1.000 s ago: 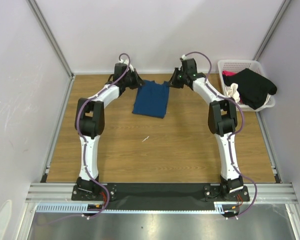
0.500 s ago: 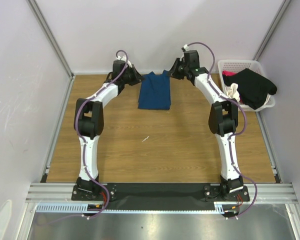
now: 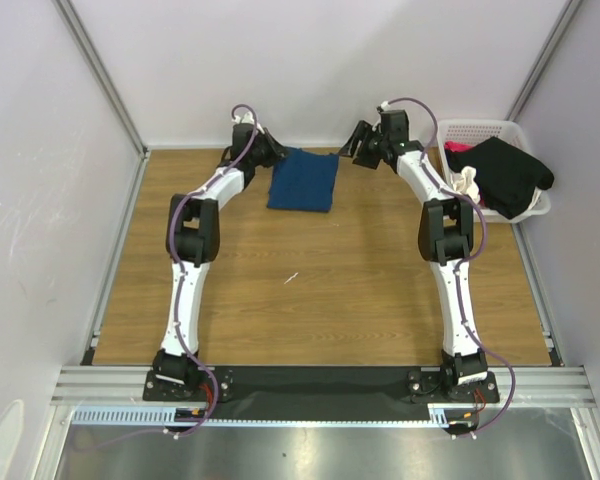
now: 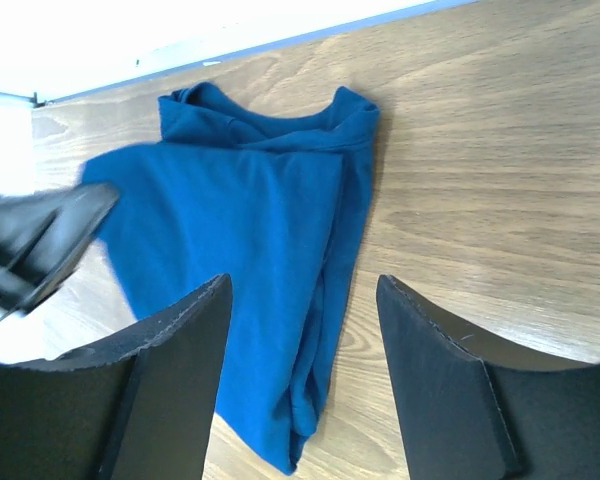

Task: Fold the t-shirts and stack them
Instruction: Neatly place the folded tshirt to the corner

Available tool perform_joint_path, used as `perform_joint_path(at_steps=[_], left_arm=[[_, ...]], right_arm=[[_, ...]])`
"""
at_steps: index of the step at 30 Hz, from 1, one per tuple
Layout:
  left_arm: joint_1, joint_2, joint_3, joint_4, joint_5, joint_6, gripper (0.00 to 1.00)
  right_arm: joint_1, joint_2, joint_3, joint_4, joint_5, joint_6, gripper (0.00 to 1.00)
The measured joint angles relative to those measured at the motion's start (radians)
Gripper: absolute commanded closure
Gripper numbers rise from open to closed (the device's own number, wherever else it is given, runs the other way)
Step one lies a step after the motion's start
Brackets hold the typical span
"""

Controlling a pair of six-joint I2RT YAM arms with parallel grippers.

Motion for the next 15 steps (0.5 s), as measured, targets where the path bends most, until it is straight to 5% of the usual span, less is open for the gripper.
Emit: perform_joint_path(at_steps=[15], left_arm=[[0.02,0.09,0.065,0.104,-0.101,-0.058,1.0]], right_arm=[[0.033,0.0,-0.05,-0.003,-0.047,0.001,0.39]])
